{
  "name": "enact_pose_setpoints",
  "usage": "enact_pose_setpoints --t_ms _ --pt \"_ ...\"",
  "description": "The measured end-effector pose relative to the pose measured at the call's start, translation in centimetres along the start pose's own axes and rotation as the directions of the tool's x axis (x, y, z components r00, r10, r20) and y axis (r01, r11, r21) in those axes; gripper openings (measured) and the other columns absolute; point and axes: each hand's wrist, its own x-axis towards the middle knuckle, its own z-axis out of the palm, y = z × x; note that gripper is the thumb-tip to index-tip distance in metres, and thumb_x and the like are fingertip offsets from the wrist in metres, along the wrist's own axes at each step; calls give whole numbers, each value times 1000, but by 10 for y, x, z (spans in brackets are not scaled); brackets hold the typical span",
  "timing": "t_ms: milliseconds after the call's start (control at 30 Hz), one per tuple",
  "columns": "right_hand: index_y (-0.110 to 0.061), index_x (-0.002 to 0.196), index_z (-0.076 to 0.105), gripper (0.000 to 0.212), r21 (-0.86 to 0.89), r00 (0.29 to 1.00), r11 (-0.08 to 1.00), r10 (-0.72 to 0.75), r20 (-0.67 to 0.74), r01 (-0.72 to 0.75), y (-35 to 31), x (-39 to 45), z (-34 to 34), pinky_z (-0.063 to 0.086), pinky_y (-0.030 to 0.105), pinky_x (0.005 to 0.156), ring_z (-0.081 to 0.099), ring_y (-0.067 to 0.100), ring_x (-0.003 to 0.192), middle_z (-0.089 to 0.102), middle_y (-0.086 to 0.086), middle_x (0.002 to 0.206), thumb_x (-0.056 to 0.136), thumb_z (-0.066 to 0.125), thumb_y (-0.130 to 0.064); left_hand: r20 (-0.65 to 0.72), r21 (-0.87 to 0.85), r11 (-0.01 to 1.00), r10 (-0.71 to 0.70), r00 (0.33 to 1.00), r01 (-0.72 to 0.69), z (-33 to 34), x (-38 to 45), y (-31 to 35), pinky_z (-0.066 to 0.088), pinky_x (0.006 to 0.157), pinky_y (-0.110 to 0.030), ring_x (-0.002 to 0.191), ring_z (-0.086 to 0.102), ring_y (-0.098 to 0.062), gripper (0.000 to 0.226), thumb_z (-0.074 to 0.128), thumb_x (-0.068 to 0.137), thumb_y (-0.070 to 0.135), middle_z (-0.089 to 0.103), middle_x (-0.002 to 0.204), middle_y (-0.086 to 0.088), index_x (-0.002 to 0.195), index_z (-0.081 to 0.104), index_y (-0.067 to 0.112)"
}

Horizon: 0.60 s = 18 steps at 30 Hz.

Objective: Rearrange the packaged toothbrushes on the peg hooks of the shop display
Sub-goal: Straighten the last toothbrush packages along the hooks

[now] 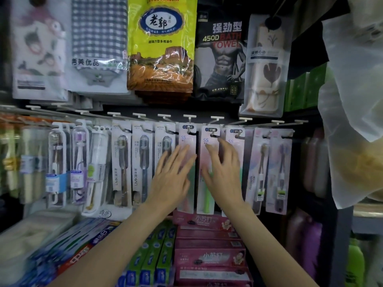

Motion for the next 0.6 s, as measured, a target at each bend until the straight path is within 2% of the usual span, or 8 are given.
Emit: enact_pose_setpoints --t_ms 100,200,267,333,400,433,533,600 --pt "-11 126 51 56 13 999 999 -46 19 46 -14 4 11 37 47 101 30 30 126 44 20 136 74 71 -9 34 32 998 -50 998 49 -2 -9 -12 15 112 -44 137 26 -29 54 30 85 22 34 147 -12 138 40 14" --pt "-11 126 53 54 -18 990 990 -140 21 140 -28 10 19 34 48 104 30 30 128 46 19 136 75 70 -11 42 46 994 -101 994 99 -5 -15 -26 14 112 -44 138 21 -29 57 30 85 21 29 149 -16 141 36 14" --pt "-14 127 52 52 -71 993 991 -114 26 115 -32 14 23 30 50 107 30 31 130 43 18 139 77 67 -13 42 64 992 -114 993 112 -6 -18 -36 12 112 -43 139 21 -31 57 31 85 22 27 149 -20 142 31 16" --pt "-15 127 51 53 -99 999 994 -35 14 36 -30 18 24 27 52 107 29 32 130 42 19 140 76 66 -12 38 89 990 -110 993 106 -7 -18 -44 12 112 -43 137 27 -35 58 44 86 21 28 147 -23 142 29 18" --pt "-13 127 51 54 -134 1000 991 -22 8 22 -26 19 23 28 53 106 35 35 128 43 20 138 75 66 -10 40 118 988 -102 994 97 -8 -16 -50 14 111 -44 135 31 -37 67 62 81 18 30 145 -25 141 35 17" --pt "-12 126 51 54 -148 1000 989 -26 10 27 -24 18 23 29 53 106 38 36 127 44 21 137 74 65 -9 37 131 987 -96 995 91 -9 -15 -52 14 112 -45 134 31 -37 67 64 79 17 31 145 -26 140 38 16" --pt "-11 120 53 49 -159 1000 987 11 10 -9 -15 13 20 29 55 104 34 34 126 45 20 135 73 64 -7 38 131 989 -78 996 72 -12 -12 -54 15 113 -46 134 32 -38 54 44 85 21 31 145 -25 139 40 16" --pt "-10 117 53 46 -155 999 988 31 19 -28 -9 7 19 28 56 104 32 33 125 44 20 135 72 65 -7 61 126 990 -74 995 66 -13 -10 -55 13 111 -44 134 32 -37 54 32 84 23 32 145 -25 137 39 16"
